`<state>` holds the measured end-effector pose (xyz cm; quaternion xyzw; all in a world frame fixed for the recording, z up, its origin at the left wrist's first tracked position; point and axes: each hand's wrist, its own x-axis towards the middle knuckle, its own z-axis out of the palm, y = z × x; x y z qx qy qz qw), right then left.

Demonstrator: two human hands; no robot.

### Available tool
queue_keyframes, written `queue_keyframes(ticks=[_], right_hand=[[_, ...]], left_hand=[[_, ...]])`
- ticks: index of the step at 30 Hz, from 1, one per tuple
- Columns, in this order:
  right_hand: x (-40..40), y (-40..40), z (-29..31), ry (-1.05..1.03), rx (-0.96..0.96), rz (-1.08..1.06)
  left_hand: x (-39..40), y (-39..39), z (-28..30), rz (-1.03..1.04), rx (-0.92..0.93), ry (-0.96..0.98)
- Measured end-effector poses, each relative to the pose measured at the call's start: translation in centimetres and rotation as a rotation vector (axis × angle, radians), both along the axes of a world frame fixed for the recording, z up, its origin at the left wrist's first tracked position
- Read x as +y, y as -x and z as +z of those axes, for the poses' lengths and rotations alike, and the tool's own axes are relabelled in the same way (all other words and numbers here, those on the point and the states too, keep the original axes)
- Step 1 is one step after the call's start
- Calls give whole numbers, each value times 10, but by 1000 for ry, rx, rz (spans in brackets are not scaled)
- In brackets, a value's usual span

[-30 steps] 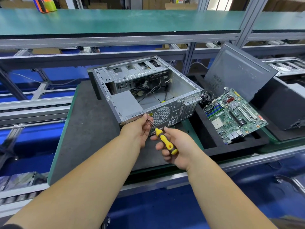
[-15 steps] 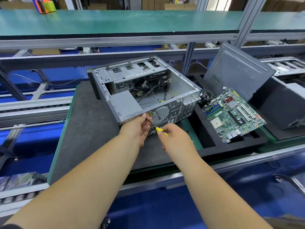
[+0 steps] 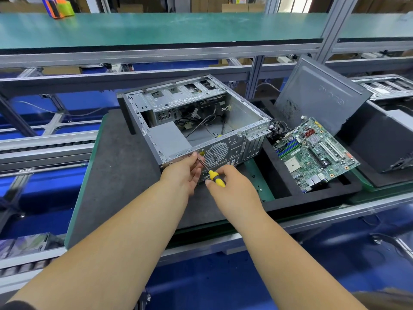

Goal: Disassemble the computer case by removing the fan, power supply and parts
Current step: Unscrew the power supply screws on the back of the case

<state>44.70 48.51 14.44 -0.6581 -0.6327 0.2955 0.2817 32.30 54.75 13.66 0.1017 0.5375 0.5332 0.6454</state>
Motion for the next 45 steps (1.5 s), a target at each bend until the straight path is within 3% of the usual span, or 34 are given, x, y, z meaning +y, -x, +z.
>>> queue_keyframes(ticks=[5,7,9,15,22,26,28,31,34,39,41,43,45], right_hand=[[7,-4,10,618,1022,-111],[9,-5,12,748,1197,-90],[11,-3,12,760,1203,-91],[11,6,6,493,783,-149],[1,3,3,9,-60,-35],[-2,4,4,-262,-420,16],[-3,7,5,-321,-530,40],[-2,10,4,-296,-524,30],[0,8,3,-96,-254,26],[8,2,10,476,802,-101],[9,-2,13,687,1114,-123],[11,-3,12,764,1202,-103],[12,0,10,736,1160,-108]], left_hand=[[1,-1,-1,15,8,10],[1,0,-1,16,13,8],[1,0,-2,1,22,5],[-4,5,2,-37,-32,21],[-3,7,3,-59,-26,38],[-1,3,-1,-18,-9,19],[-1,1,-3,21,-1,16],[-1,-1,-5,42,5,5],[0,-1,-5,35,15,-9],[1,0,-5,36,23,-5],[1,0,-5,44,19,-6],[1,0,-5,41,13,-14],[0,0,-5,24,2,-21]])
